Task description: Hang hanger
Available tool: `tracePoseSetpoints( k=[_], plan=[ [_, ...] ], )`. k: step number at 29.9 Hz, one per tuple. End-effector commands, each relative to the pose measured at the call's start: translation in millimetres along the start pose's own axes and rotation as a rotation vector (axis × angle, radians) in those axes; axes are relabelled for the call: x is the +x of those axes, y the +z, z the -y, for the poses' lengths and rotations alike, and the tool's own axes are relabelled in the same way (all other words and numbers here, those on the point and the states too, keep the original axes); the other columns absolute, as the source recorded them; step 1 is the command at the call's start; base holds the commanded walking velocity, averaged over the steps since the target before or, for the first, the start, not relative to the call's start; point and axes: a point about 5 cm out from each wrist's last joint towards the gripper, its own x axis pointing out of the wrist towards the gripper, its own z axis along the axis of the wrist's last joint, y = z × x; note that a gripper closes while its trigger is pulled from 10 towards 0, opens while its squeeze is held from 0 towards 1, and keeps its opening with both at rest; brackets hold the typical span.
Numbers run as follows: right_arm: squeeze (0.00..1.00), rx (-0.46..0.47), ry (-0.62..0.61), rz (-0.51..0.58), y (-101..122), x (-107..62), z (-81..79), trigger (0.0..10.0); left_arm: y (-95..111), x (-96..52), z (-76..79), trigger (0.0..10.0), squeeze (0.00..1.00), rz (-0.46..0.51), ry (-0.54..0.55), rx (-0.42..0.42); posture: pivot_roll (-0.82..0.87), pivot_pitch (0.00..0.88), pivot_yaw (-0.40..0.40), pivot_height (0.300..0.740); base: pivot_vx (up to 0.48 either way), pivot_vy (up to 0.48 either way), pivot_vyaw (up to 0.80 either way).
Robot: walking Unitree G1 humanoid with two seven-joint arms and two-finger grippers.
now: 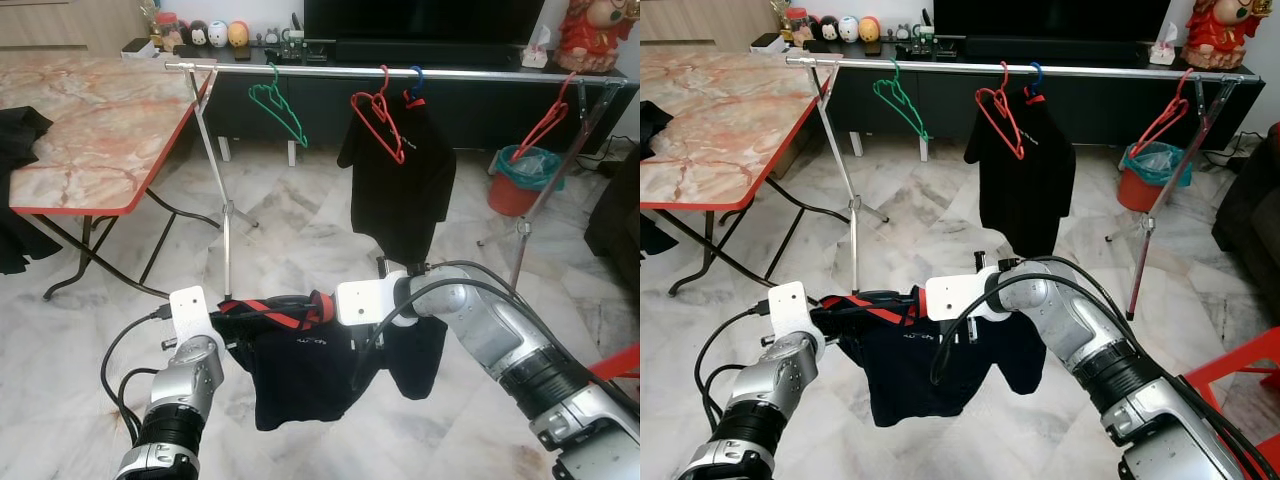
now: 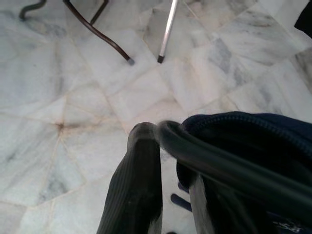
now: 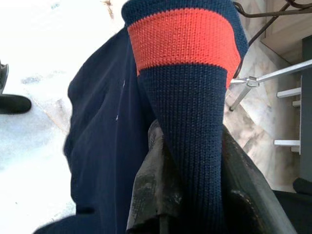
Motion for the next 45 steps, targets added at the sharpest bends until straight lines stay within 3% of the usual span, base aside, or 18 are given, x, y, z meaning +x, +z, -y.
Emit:
tracePoseSetpoints(
  k=[1, 7, 12, 19, 23, 29, 39, 41, 43, 45],
  plan=[
    [0.00, -0.015, -0.009, -0.013, 0, -5.5, 2.2, 10.0, 4, 2.0, -8.4, 0.0, 0.00, 0.024, 0.042, 0.036, 0.06, 0.000, 0.034, 0.740, 0.000, 0.000, 0.00],
    [0.00, -0.066, 0.053, -0.094, -8, -15.2, -4.1, 10.0, 6, 2.3, -16.2, 0.0, 0.00, 0.049, 0.089, 0.053, 0.06, 0.000, 0.035, 0.740, 0.000, 0.000, 0.00],
    [0.00, -0.097, 0.132, -0.243, -27, -24.0, -13.2, 10.0, 6, 2.5, -17.8, 0.0, 0.00, 0.058, 0.103, 0.049, 0.06, 0.000, 0.035, 0.740, 0.000, 0.000, 0.00],
    [0.00, -0.105, 0.098, -0.372, -40, -25.6, -11.1, 10.0, 6, 2.6, -18.8, 0.0, 0.00, 0.065, 0.106, 0.050, 0.06, 0.000, 0.037, 0.740, 0.000, 0.000, 0.00],
    [0.00, -0.101, 0.043, -0.385, -40, -22.0, -6.4, 10.0, 6, 2.5, -18.4, 0.0, 0.00, 0.067, 0.104, 0.050, 0.06, 0.000, 0.037, 0.740, 0.000, 0.000, 0.00],
    [0.00, -0.051, -0.036, -0.403, -39, -10.8, -5.2, 10.0, 7, 1.7, -14.0, 0.0, 0.00, 0.077, 0.070, 0.041, 0.07, 0.000, 0.038, 0.740, 0.000, 0.000, 0.00],
    [0.00, 0.014, -0.074, -0.393, -30, 20.2, -23.0, 10.0, 14, -5.6, 14.7, 0.0, 0.00, 0.137, -0.110, -0.010, 0.06, 0.000, 0.031, 0.740, 0.000, 0.000, 0.00],
    [0.00, 0.059, -0.107, -0.358, -26, 30.4, -26.6, 10.0, 14, -7.6, 21.7, 0.0, 0.00, 0.143, -0.154, -0.018, 0.07, 0.000, 0.029, 0.740, 0.000, 0.000, 0.00],
    [0.00, 0.182, -0.187, -0.294, -17, 42.3, -26.3, 10.0, 14, -9.2, 27.6, 0.0, 0.00, 0.145, -0.192, -0.004, 0.07, 0.000, 0.028, 0.740, 0.000, 0.000, 0.00],
    [0.00, 0.235, -0.235, -0.263, -13, 46.8, -23.7, 10.0, 13, -10.3, 31.3, 0.0, 0.00, 0.139, -0.219, 0.009, 0.07, 0.000, 0.028, 0.740, 0.000, 0.000, 0.00]
  ],
)
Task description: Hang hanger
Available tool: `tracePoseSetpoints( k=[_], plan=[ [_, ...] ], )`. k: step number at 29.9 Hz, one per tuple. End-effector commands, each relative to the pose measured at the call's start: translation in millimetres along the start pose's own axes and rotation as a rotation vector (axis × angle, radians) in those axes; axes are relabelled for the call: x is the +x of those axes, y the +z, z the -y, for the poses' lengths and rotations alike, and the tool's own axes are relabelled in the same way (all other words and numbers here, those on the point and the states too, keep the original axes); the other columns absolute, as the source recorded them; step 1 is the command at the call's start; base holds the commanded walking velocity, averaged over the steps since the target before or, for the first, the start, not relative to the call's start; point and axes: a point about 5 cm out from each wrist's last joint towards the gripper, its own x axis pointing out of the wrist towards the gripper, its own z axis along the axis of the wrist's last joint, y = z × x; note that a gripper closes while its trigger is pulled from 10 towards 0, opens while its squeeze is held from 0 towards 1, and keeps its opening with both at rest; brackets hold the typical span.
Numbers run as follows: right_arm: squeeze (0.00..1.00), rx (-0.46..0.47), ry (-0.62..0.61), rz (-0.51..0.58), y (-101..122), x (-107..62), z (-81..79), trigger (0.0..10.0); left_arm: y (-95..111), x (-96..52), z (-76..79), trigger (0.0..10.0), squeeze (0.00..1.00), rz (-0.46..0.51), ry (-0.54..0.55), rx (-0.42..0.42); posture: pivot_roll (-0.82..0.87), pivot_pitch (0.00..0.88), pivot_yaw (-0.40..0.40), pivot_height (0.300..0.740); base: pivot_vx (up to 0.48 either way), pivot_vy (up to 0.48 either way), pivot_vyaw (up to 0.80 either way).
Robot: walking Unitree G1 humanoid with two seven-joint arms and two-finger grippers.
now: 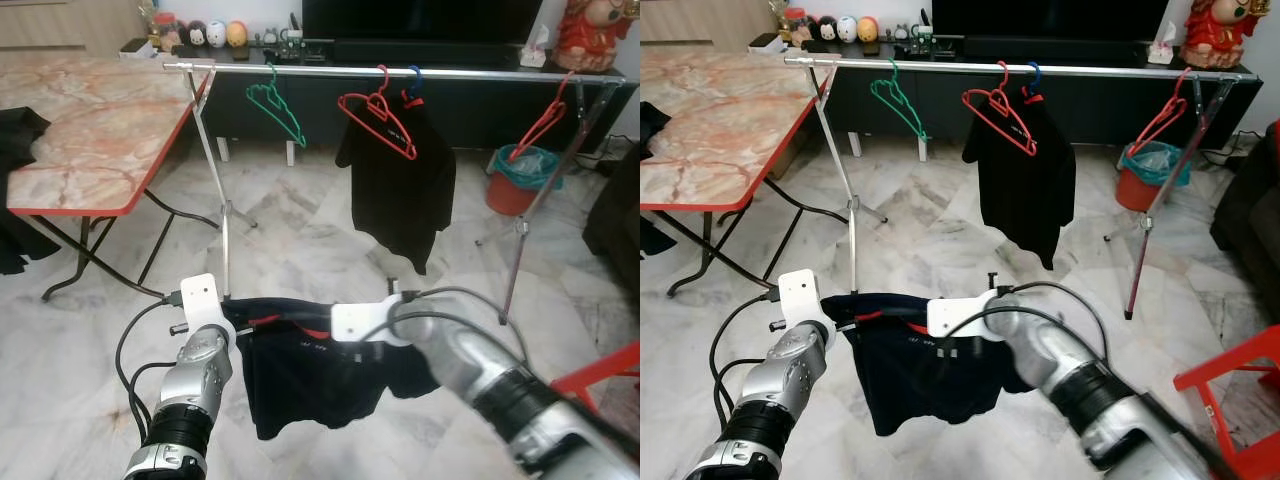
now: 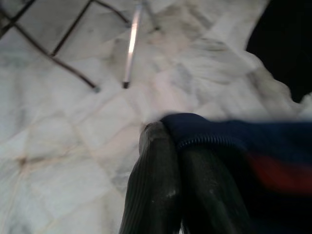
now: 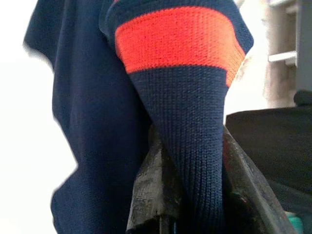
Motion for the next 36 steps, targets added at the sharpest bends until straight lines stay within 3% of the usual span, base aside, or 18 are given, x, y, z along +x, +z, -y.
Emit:
tracePoseSetpoints(
  k=[1, 3, 5, 12, 14, 16, 17, 20, 23, 24, 25, 26, 28, 31, 36],
  plan=[
    [0.00, 0.083, -0.075, 0.032, 2, -0.5, 9.2, 10.0, 4, -1.6, 4.5, 0.0, 0.00, 0.021, -0.037, 0.006, 0.07, 0.000, 0.028, 0.740, 0.000, 0.000, 0.00],
    [0.00, 0.179, -0.116, 0.064, 8, 3.1, 11.4, 10.0, 2, -2.7, 11.1, 0.0, 0.00, 0.013, -0.099, 0.031, 0.07, 0.000, 0.028, 0.740, 0.000, 0.000, 0.00],
    [0.00, 0.218, -0.127, 0.071, 9, 4.6, 12.0, 10.0, 1, -3.3, 14.5, 0.0, 0.00, 0.016, -0.128, 0.043, 0.07, 0.000, 0.027, 0.740, 0.000, 0.000, 0.00],
    [0.00, 0.180, -0.104, -0.008, 0, 13.6, -1.0, 10.0, 10, -10.4, 37.8, 0.0, 0.00, 0.081, -0.304, 0.093, 0.08, 0.000, 0.025, 0.740, 0.000, 0.000, 0.00],
    [0.00, 0.214, -0.138, -0.032, -5, 18.4, -5.4, 10.0, 14, -17.9, 53.3, 0.0, 0.00, 0.105, -0.431, 0.118, 0.08, 0.000, 0.026, 0.740, 0.000, 0.000, 0.00],
    [0.00, 0.234, -0.161, -0.028, -6, 19.5, -4.5, 10.0, 13, -21.1, 58.5, 0.0, 0.00, 0.099, -0.482, 0.144, 0.08, 0.000, 0.027, 0.740, 0.000, 0.000, 0.00],
    [0.00, 0.268, -0.196, -0.016, -5, 19.8, -1.1, 10.0, 8, -25.5, 64.6, 0.0, 0.00, 0.070, -0.550, 0.172, 0.08, 0.000, 0.027, 0.740, 0.000, 0.000, 0.00],
    [0.00, 0.304, -0.235, 0.001, -4, 19.3, 3.6, 10.0, 3, -28.6, 68.0, 0.0, 0.00, 0.049, -0.590, 0.211, 0.08, 0.000, 0.028, 0.740, 0.000, 0.000, 0.00],
    [0.00, 0.429, -0.345, 0.104, 7, 15.0, 23.6, 10.0, -17, -34.6, 72.7, 0.0, 0.00, -0.055, -0.671, 0.322, 0.08, 0.000, 0.030, 0.740, 0.000, 0.000, 0.00],
    [0.00, 0.499, -0.353, 0.144, 11, 13.7, 28.4, 10.0, -22, -35.3, 72.9, 2.8, 0.00, -0.082, -0.677, 0.351, 0.08, 0.000, 0.030, 0.740, 0.000, 0.000, 0.00],
    [0.00, 0.499, -0.353, 0.144, 11, 13.7, 28.4, 10.0, -22, -35.3, 72.9, 2.8, 0.00, -0.082, -0.677, 0.351, 0.08, 0.000, 0.030, 0.740, 0.000, 0.000, 0.00],
    [0.00, 0.539, -0.349, 0.186, 16, 12.9, 31.5, 10.0, -26, -36.2, 72.9, 10.0, 0.00, -0.101, -0.684, 0.382, 0.08, 0.000, 0.031, 0.740, 0.000, 0.000, 0.00],
    [0.00, 0.598, -0.325, 0.235, 21, 12.1, 33.0, 10.0, -28, -34.6, 71.3, 10.0, 0.00, -0.113, -0.661, 0.395, 0.08, 0.000, 0.030, 0.740, 0.000, 0.000, 0.00],
    [0.00, 0.580, -0.297, 0.298, 27, 11.5, 32.0, 10.0, -26, -33.5, 68.0, 10.0, 0.00, -0.096, -0.647, 0.450, 0.08, 0.000, 0.031, 0.740, 0.000, 0.000, 0.00],
    [0.00, 0.588, -0.303, 0.332, 21, 10.0, 31.0, 10.0, -13, -25.1, 47.6, 10.0, 0.00, -0.023, -0.528, 0.520, 0.08, 0.000, 0.032, 0.740, 0.000, 0.000, 0.00]
  ],
)
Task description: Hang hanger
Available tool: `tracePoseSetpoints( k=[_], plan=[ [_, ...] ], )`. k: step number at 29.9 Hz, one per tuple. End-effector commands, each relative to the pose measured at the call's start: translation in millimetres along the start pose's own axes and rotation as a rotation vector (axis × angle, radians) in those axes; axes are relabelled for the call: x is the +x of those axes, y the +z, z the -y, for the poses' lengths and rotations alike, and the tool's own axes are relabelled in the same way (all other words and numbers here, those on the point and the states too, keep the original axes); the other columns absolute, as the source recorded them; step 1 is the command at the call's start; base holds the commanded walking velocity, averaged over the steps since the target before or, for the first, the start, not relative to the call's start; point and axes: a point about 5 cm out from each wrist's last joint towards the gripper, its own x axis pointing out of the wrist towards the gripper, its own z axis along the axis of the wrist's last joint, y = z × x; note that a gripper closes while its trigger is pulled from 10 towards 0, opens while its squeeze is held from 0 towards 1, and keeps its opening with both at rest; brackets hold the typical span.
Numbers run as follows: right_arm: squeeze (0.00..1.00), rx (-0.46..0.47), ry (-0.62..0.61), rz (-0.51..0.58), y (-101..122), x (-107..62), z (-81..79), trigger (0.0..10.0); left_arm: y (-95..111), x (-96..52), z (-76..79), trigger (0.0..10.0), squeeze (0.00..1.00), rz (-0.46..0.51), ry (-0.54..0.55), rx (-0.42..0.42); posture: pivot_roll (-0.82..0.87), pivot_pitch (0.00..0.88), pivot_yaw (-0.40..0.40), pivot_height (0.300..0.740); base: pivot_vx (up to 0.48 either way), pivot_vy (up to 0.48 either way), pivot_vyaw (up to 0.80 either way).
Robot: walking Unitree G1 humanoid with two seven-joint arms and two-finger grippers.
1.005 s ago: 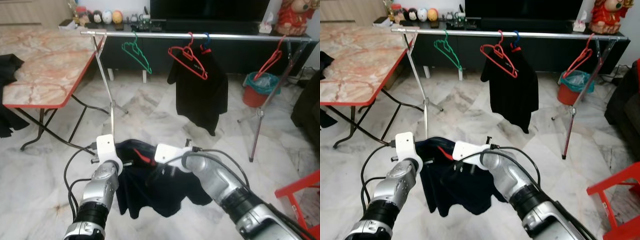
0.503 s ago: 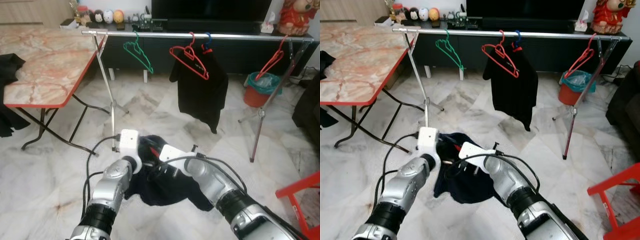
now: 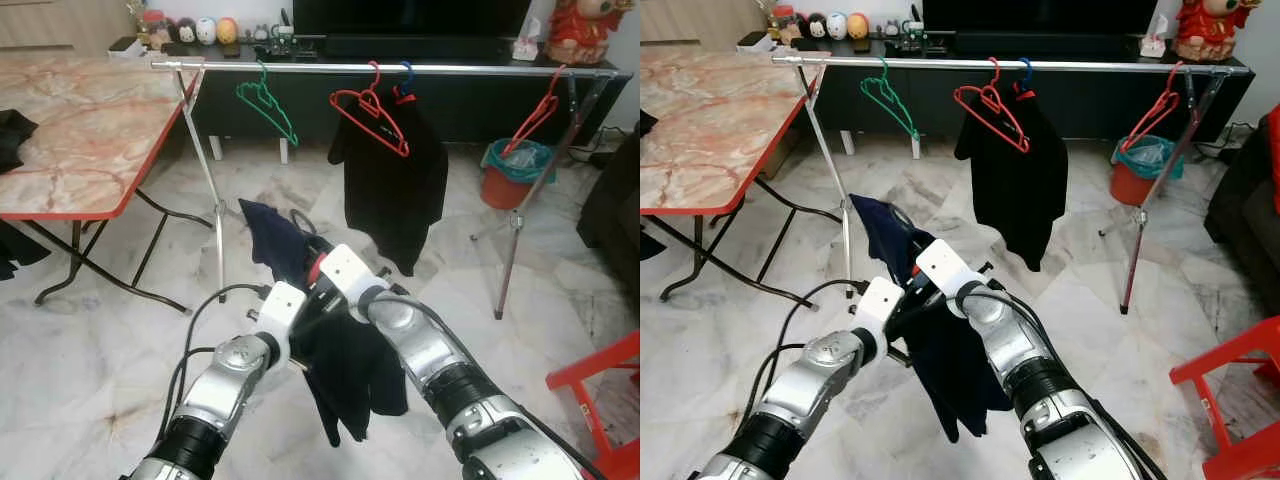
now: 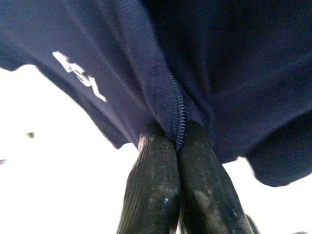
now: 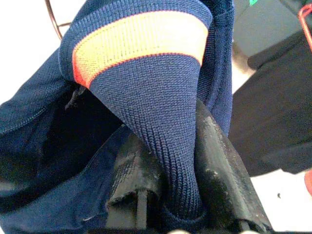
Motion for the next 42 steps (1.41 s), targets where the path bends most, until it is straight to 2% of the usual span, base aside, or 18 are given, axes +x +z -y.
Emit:
tracePoseSetpoints(
  k=[1, 3, 5, 8, 12, 16, 17, 18, 19, 24, 28, 31, 32, 34, 37, 38, 40, 42],
  plan=[
    [0.00, 0.010, -0.009, 0.062, 11, -1.1, 6.3, 10.0, -6, -3.3, -10.9, 10.0, 0.00, -0.010, 0.060, 0.036, 0.08, 0.000, 0.033, 0.740, 0.000, 0.000, 0.00],
    [0.00, -0.011, 0.015, 0.060, 8, -2.2, 5.3, 10.0, -6, -5.3, -17.8, 10.0, 0.00, -0.004, 0.097, 0.058, 0.08, 0.000, 0.034, 0.740, 0.000, 0.000, 0.00],
    [0.00, -0.040, 0.062, 0.036, -2, -6.5, 6.4, 10.0, -5, -11.9, -38.9, 10.0, 0.00, 0.010, 0.201, 0.100, 0.08, 0.000, 0.034, 0.740, 0.000, 0.000, 0.00],
    [0.00, -0.077, 0.054, -0.007, -16, -11.6, 16.0, 10.0, -3, -17.7, -49.0, 10.0, 0.00, 0.041, 0.231, 0.106, 0.08, 0.000, 0.036, 0.740, 0.000, 0.000, 0.00],
    [0.00, -0.065, 0.014, -0.028, -24, -15.3, 28.0, 10.0, -10, -19.7, -46.4, 10.0, 0.00, 0.022, 0.185, 0.126, 0.08, 0.000, 0.037, 0.740, 0.000, 0.000, 0.00],
    [0.00, -0.042, -0.014, -0.019, -23, -17.1, 37.4, 10.0, -16, -19.0, -34.6, 10.0, 0.00, 0.014, 0.099, 0.125, 0.07, 0.000, 0.038, 0.740, 0.000, 0.000, 0.00],
    [0.00, -0.036, -0.018, -0.012, -22, -17.2, 38.7, 10.0, -16, -18.2, -29.9, 10.0, 0.58, 0.019, 0.070, 0.127, 0.07, 0.000, 0.038, 0.740, 0.000, 0.000, 0.00],
    [0.00, -0.025, -0.022, -0.005, -20, -16.9, 39.2, 10.0, -16, -17.4, -24.9, 10.0, 0.98, 0.022, 0.039, 0.129, 0.07, 0.000, 0.039, 0.740, 0.000, 0.000, 0.00],
    [0.00, -0.012, -0.023, 0.007, -18, -16.4, 39.0, 10.0, -16, -16.5, -17.4, 10.0, 1.00, 0.028, -0.008, 0.135, 0.07, 0.000, 0.039, 0.740, 0.000, 0.000, 0.00],
    [0.00, -0.012, 0.015, 0.039, -10, -11.2, 28.0, 10.0, -12, -14.3, -1.8, 10.0, 1.00, 0.063, -0.096, 0.146, 0.08, 0.000, 0.038, 0.740, 0.000, 0.000, 0.00],
    [0.00, -0.025, 0.051, 0.050, -7, -8.3, 18.7, 10.0, -9, -15.9, 0.5, 10.0, 1.00, 0.081, -0.127, 0.141, 0.08, 0.000, 0.035, 0.740, 0.000, 0.000, 0.00],
    [0.00, -0.026, 0.094, 0.081, -5, -9.7, 17.1, 10.0, -6, -19.4, -11.8, 10.0, 1.00, 0.102, -0.079, 0.142, 0.08, 0.000, 0.035, 0.740, 0.000, 0.000, 0.00],
    [0.00, -0.042, 0.112, 0.080, -7, -11.4, 18.9, 10.0, -4, -21.8, -22.6, 10.0, 1.00, 0.117, -0.030, 0.125, 0.08, 0.000, 0.035, 0.740, 0.000, 0.000, 0.00],
    [0.00, -0.084, 0.124, 0.063, -11, -13.4, 22.4, 10.0, -1, -25.0, -36.8, 10.0, 1.00, 0.132, 0.046, 0.144, 0.09, 0.000, 0.031, 0.740, 0.000, 0.000, 0.00],
    [0.00, -0.114, 0.115, 0.032, -20, -17.7, 33.4, 10.0, 5, -35.7, -67.3, 10.0, 1.00, 0.172, 0.225, 0.179, 0.09, 0.000, 0.026, 0.740, 0.000, 0.000, 0.00],
    [0.00, -0.129, 0.156, 0.022, -26, -20.9, 34.7, 10.0, 8, -41.1, -77.2, 10.0, 0.00, 0.186, 0.273, 0.185, 0.09, 0.000, 0.026, 0.740, 0.000, 0.000, 0.00],
    [0.00, -0.137, 0.174, 0.016, -28, -22.3, 35.2, 10.0, 9, -43.1, -80.2, 10.0, 0.00, 0.192, 0.285, 0.185, 0.10, 0.000, 0.025, 0.740, 0.000, 0.000, 0.00],
    [0.00, -0.212, 0.284, -0.005, -41, -32.4, 37.9, 10.0, 14, -53.6, -94.5, 10.0, 0.00, 0.224, 0.336, 0.193, 0.10, 0.000, 0.022, 0.740, 0.000, 0.000, 0.00]
  ],
)
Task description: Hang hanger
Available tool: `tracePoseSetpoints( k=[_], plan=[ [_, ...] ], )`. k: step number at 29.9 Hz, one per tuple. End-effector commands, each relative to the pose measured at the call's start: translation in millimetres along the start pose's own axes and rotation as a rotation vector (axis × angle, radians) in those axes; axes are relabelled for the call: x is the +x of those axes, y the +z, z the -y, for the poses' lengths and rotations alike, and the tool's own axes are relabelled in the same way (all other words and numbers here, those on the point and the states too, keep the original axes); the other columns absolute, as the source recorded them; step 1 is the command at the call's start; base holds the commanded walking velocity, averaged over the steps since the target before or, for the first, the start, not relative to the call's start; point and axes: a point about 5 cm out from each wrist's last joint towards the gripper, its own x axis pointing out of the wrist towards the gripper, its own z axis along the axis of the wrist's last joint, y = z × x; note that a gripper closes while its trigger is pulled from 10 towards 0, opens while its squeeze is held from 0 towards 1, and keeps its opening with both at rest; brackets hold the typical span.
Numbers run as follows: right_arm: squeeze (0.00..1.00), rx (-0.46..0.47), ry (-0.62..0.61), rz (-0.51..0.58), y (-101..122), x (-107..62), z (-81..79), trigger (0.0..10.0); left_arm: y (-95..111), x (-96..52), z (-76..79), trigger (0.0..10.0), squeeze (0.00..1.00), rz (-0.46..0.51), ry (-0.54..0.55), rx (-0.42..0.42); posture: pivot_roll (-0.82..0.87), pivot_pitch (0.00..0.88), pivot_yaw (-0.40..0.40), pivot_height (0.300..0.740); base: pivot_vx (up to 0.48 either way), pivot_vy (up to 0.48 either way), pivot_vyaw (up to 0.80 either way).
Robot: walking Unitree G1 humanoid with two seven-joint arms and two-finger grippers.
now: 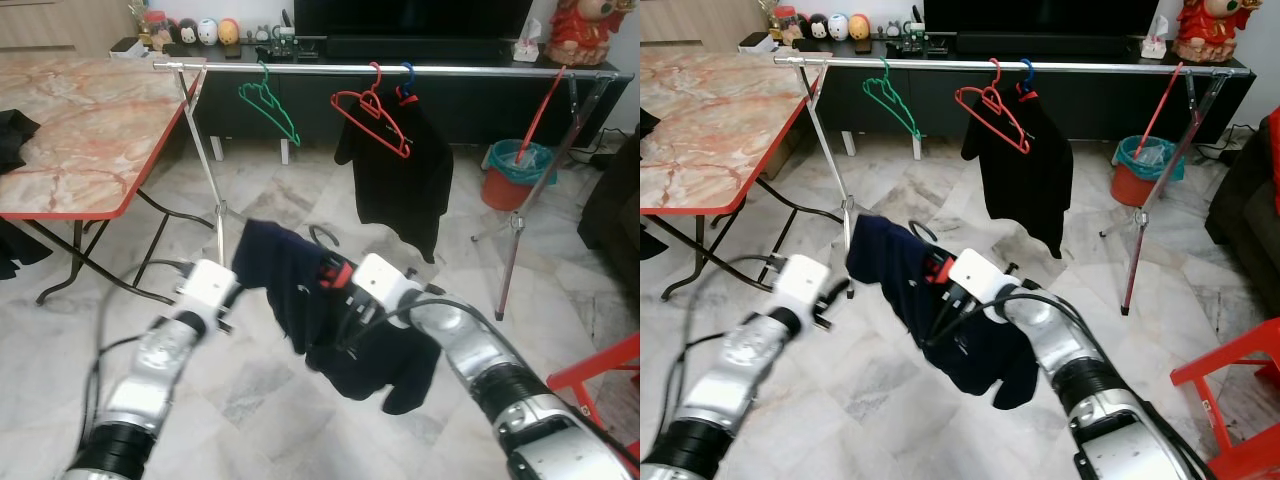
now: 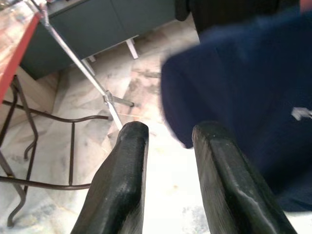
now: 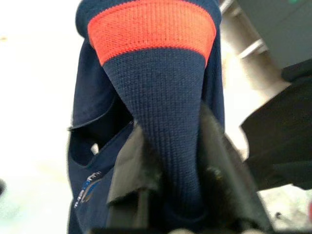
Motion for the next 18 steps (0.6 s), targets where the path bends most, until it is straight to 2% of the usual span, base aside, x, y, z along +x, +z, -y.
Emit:
tracePoseSetpoints(
  k=[1, 3, 7, 9, 11, 12, 13, 14, 16, 18],
  plan=[
    [0.00, -0.046, 0.059, 0.024, 1, -2.7, -1.6, 10.0, 7, -1.9, -8.1, 10.0, 0.00, 0.035, 0.023, 0.025, 0.10, 0.000, 0.022, 0.740, 0.000, 0.000, 0.00],
    [0.00, -0.070, 0.172, -0.013, -13, -17.6, 4.4, 10.0, 9, -7.0, -15.9, 10.0, 0.00, 0.052, -0.035, 0.073, 0.10, 0.000, 0.012, 0.740, 0.000, 0.000, 0.00],
    [0.00, -0.083, 0.245, -0.022, -19, -28.1, 10.3, 10.0, 5, -12.3, -5.2, 10.0, 0.00, 0.041, -0.213, 0.100, 0.10, 0.000, 0.009, 0.740, 0.000, 0.000, 0.00],
    [0.00, -0.076, 0.261, -0.024, -20, -29.8, 11.9, 10.0, 5, -13.6, -0.7, 10.0, 0.00, 0.045, -0.263, 0.095, 0.10, 0.000, 0.005, 0.740, 0.000, 0.000, 0.00],
    [0.00, -0.106, 0.289, -0.030, -20, -30.6, 12.1, 10.0, 8, -15.9, 8.9, 10.0, 0.00, 0.045, -0.367, 0.075, 0.10, 0.000, 0.001, 0.740, 0.000, 0.000, 0.00],
    [0.00, -0.092, 0.290, -0.004, -16, -29.3, 11.6, 10.0, 10, -17.6, 13.4, 10.0, 0.00, 0.047, -0.419, 0.066, 0.10, 0.000, 0.001, 0.740, 0.000, 0.000, 0.00],
    [0.00, -0.092, 0.290, -0.004, -16, -29.3, 11.6, 10.0, 10, -17.6, 13.4, 10.0, 0.00, 0.047, -0.419, 0.066, 0.10, 0.000, 0.001, 0.740, 0.000, 0.000, 0.00],
    [0.00, -0.094, 0.310, 0.019, -13, -28.1, 9.7, 10.0, 11, -19.7, 18.0, 10.0, 0.00, 0.048, -0.482, 0.057, 0.10, 0.000, -0.003, 0.740, 0.000, 0.000, 0.00],
    [0.00, -0.096, 0.321, 0.025, -12, -28.0, 8.9, 10.0, 12, -20.3, 19.2, 10.0, 0.00, 0.049, -0.500, 0.058, 0.10, 0.000, -0.003, 0.740, 0.000, 0.000, 0.00],
    [0.00, -0.099, 0.364, 0.039, -11, -27.4, 4.8, 10.0, 15, -22.6, 23.8, 10.0, 0.00, 0.057, -0.564, 0.048, 0.10, 0.000, -0.007, 0.740, 0.000, 0.000, 0.00]
  ],
)
